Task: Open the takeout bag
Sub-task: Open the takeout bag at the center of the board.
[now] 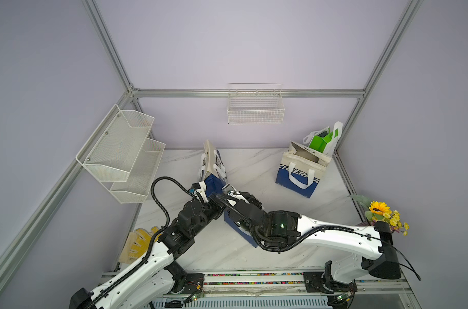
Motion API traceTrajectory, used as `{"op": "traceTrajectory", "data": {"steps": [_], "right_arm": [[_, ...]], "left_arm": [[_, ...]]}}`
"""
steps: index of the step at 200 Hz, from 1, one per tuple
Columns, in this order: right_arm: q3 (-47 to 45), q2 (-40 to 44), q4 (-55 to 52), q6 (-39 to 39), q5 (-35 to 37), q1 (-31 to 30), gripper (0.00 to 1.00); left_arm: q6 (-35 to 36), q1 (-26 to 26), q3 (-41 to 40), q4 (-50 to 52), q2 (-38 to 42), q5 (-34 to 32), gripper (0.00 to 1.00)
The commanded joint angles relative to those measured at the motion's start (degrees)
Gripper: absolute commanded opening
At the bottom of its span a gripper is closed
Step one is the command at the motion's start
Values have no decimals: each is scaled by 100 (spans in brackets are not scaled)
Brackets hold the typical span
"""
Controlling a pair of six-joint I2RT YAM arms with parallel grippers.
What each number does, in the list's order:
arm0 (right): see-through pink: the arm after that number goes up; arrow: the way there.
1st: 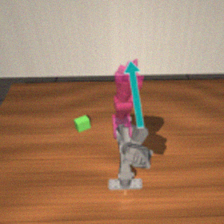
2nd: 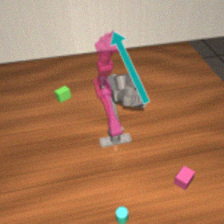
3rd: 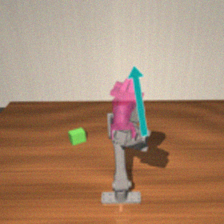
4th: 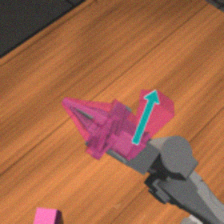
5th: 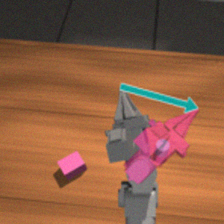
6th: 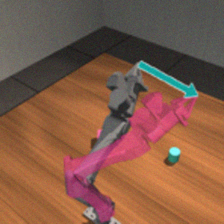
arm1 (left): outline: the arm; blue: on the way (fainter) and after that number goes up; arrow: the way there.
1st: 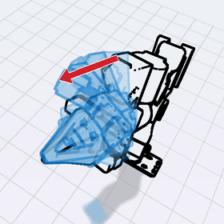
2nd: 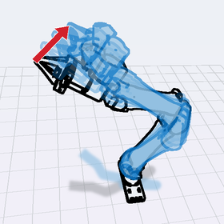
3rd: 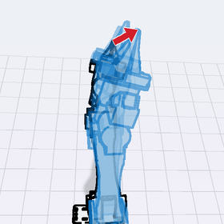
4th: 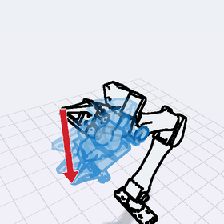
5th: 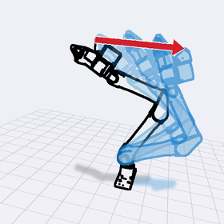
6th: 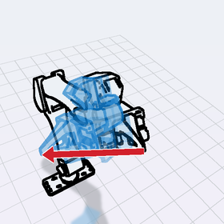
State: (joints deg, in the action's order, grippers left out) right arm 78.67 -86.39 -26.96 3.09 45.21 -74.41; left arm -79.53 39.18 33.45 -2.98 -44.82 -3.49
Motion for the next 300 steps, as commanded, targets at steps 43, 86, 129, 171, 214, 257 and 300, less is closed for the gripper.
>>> {"op": "traceTrajectory", "data": {"steps": [43,86,129,171,214,257,300], "right_arm": [[-414,20,539,-77,-101,11,53],[-613,-87,912,-251,8,325,55],[-1015,-120,1211,-291,100,666,51],[-1305,12,1443,-316,-10,967,50],[-1280,-4,1472,-335,-192,1187,53],[-1727,754,2044,-942,-1028,714,66],[-1803,1031,2582,-1214,-1020,433,70]], "left_arm": [[-246,383,204,220,115,-450,0],[-278,461,322,383,321,-519,0],[-411,520,389,577,633,-626,0],[-483,599,488,733,886,-717,0],[-675,657,443,765,1135,-751,0],[-772,659,334,815,1150,-841,0],[-798,661,373,717,1094,-804,0]]}}
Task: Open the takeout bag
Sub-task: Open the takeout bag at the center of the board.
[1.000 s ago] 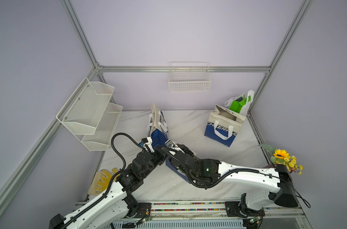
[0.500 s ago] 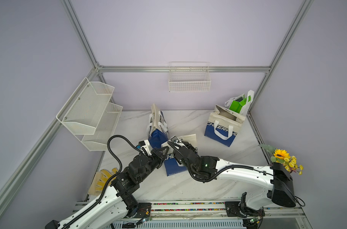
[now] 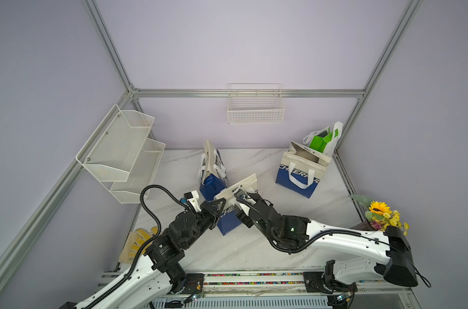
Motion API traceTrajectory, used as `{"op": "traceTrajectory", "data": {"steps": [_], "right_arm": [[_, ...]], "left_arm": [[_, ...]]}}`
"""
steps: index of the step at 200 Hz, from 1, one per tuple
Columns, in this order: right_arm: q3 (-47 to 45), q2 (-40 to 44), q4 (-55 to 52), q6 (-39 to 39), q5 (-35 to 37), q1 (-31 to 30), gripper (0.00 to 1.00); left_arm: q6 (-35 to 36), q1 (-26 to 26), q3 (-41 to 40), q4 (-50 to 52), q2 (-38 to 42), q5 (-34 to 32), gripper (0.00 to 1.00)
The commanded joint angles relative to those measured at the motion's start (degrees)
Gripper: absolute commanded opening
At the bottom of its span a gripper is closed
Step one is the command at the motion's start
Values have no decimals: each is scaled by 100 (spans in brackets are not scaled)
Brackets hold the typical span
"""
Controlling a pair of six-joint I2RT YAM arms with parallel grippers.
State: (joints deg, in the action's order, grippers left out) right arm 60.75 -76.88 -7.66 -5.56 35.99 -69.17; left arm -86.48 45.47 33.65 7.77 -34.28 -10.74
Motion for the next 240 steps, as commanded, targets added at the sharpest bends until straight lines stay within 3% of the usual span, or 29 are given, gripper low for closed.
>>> {"op": "traceTrajectory", "data": {"steps": [1,56,99,131,158,183,198,240], "right_arm": [[-2,74,661,-357,-95,-90,70],[376,-751,1383,-971,126,-94,74],[629,-1250,1825,-1261,251,130,72],[645,-1522,1816,-980,-58,634,63],[566,-1599,1575,-536,-505,1054,64],[561,-1670,1298,-369,-477,1133,67],[493,-1527,1161,-340,-410,1133,68],[123,-254,866,-488,-1054,693,69]], "left_arm": [[-100,32,358,-357,42,-82,0],[-30,31,537,-262,91,-126,0],[-103,32,581,-392,43,32,0],[-148,32,716,-411,112,187,0],[-197,32,792,-368,327,190,0],[-229,30,818,-364,519,200,0],[-217,32,822,-277,595,153,0],[-403,23,418,-324,595,-101,0]]}}
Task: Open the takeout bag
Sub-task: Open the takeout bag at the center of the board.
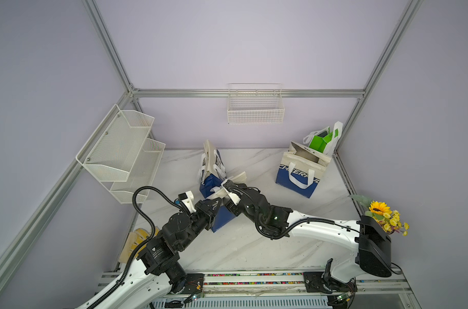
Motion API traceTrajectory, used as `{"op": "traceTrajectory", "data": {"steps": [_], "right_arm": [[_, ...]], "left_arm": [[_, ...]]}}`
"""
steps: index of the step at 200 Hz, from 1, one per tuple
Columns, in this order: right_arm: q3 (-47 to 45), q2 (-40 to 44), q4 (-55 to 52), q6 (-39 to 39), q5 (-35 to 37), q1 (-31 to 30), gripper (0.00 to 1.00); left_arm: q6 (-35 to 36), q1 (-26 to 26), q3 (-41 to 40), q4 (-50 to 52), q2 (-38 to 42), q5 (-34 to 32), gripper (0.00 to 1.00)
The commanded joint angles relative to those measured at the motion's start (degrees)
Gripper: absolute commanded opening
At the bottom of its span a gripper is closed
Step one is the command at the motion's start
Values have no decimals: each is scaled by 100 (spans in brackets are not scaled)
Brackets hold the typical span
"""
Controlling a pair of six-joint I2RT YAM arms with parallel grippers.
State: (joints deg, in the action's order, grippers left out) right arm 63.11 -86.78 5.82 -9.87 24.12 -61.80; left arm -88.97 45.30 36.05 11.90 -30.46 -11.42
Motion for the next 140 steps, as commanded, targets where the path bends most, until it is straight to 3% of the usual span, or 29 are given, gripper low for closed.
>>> {"op": "traceTrajectory", "data": {"steps": [1,32,73,140], "right_arm": [[-110,761,-506,-67,104,-65,69],[-75,1134,-802,-182,-118,-245,68],[95,976,-839,-308,-233,-316,57],[-14,873,-407,-494,-76,-658,58]], "left_arm": [[-155,41,172,-740,210,-30,0],[-90,31,170,-980,-11,59,0],[6,16,371,-765,-124,69,0],[-9,-30,431,-767,-224,148,0]]}}
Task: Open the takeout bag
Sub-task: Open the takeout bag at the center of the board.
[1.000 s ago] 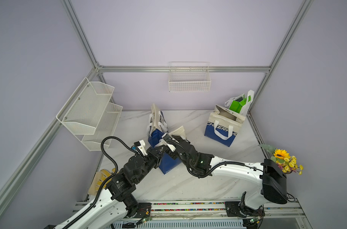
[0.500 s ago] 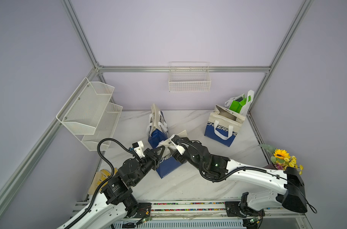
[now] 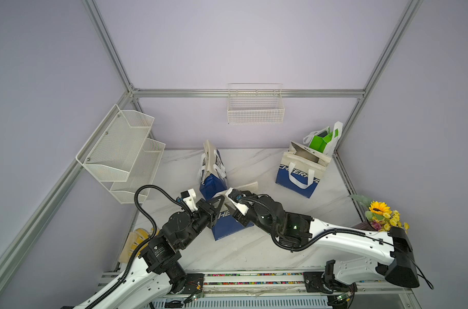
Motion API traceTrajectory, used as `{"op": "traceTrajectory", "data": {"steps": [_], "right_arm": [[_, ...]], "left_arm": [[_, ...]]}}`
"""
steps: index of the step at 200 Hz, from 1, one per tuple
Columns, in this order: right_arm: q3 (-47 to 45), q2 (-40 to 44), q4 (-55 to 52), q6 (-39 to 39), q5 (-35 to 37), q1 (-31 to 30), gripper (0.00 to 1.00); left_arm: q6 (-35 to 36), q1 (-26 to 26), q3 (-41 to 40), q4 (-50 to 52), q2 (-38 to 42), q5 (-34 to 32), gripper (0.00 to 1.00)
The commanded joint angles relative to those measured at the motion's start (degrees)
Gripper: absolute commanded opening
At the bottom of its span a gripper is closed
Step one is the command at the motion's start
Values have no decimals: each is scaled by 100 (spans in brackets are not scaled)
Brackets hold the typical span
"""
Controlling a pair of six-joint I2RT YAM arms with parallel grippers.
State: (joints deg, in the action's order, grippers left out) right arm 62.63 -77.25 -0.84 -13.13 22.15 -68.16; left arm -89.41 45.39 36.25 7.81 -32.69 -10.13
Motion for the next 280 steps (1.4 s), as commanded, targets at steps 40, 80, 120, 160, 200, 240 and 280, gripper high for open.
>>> {"op": "traceTrajectory", "data": {"steps": [40,80,120,160,200,240,280], "right_arm": [[269,-725,752,-361,1094,-7,47],[476,-1210,802,-129,974,448,37],[429,-1505,618,406,493,1123,35],[247,-1003,497,583,69,1124,52],[512,-575,30,284,-124,792,60],[749,-687,-197,15,-115,737,43],[745,-573,-380,-146,-74,629,37]], "left_arm": [[37,-39,492,-338,2,99,0],[1,-39,584,-351,-6,257,0],[47,-39,879,-188,204,407,0],[62,-43,816,66,430,162,0],[-100,-34,528,-301,252,283,0],[-61,-46,592,-120,183,222,0],[138,-65,888,766,242,1,0]]}}
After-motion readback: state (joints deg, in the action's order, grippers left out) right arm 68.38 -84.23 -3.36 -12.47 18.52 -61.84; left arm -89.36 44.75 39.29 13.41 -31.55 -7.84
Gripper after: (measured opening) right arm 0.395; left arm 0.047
